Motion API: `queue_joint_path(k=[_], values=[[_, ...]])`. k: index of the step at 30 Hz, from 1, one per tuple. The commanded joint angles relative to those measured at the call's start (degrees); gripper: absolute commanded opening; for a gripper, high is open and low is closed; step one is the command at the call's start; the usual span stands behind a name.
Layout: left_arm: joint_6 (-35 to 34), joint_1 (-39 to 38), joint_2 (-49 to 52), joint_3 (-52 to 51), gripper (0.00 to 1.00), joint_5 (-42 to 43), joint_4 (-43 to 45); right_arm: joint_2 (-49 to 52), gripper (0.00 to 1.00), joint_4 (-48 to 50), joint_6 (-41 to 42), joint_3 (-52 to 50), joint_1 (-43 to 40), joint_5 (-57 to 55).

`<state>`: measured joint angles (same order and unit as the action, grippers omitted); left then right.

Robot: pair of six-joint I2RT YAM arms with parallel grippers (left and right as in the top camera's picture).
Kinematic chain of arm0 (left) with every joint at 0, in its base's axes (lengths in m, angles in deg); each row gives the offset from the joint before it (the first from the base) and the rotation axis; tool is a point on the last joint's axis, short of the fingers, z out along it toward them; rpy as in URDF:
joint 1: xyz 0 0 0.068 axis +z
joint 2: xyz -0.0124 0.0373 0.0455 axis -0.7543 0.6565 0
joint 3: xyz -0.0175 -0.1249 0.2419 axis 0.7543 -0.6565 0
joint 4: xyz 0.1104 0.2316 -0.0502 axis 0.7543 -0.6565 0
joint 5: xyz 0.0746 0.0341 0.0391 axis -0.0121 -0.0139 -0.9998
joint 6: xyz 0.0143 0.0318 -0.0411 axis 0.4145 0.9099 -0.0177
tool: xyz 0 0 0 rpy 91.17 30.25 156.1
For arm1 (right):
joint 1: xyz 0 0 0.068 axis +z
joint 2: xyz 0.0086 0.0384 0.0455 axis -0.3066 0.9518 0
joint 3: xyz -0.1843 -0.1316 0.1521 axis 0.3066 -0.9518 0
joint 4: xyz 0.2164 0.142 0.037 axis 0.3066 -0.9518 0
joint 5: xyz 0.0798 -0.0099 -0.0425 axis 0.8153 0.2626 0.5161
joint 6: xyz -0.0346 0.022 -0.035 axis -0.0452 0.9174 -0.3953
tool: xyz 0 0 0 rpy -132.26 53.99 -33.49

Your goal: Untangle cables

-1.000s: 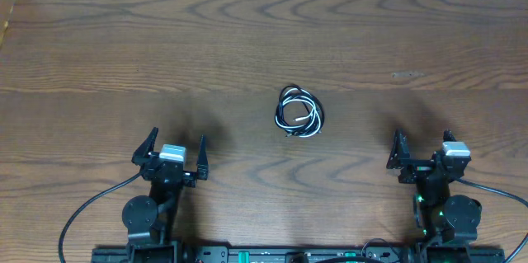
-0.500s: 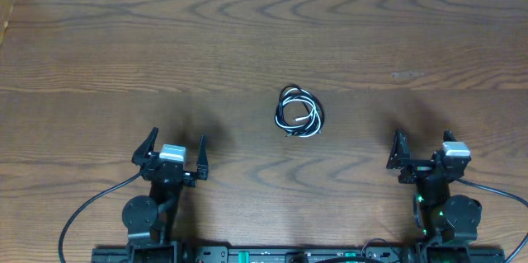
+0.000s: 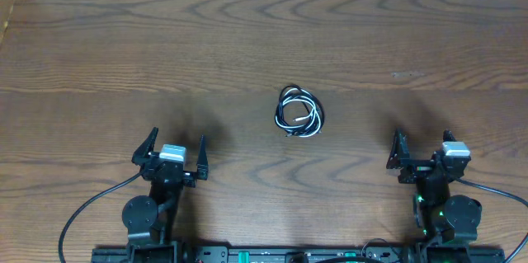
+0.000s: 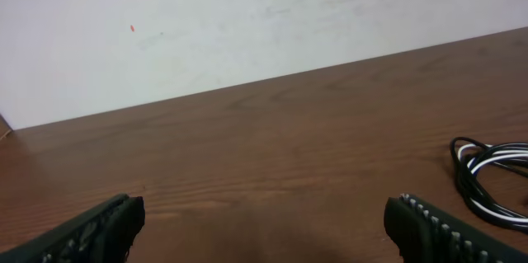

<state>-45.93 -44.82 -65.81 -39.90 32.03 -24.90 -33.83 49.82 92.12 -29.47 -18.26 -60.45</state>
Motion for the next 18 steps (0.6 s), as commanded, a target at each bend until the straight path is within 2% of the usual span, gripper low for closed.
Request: queue_joint_path(k=[1,6,8,14,18], values=[[-0.8,0.1,-0.3,-1.0,0.98,0.8,-1.9,-0.3,0.99,0.4,-0.4,-0.1,0.5,2.9],[-2.6,0.1,-0.3,-0.9,0.98,1.0,-1.8,-0.3,0.99,0.8,-0.4,0.4,0.5,4.1],[-5.3,0.1,-0.3,-0.4,0.98,1.7,-1.8,-0.3,0.99,0.8,-3.0,1.7,0.3,3.9],[-6.0,0.1,-0.1,2.2,0.98,16.1,-1.8,2.6,0.99,-0.7,-3.1,7.8,-2.1,4.3],[-6.1,0.1,2.3,6.0,0.98,20.3,-1.8,8.8,0.99,-0.7,-2.9,13.0,-3.0,5.8]])
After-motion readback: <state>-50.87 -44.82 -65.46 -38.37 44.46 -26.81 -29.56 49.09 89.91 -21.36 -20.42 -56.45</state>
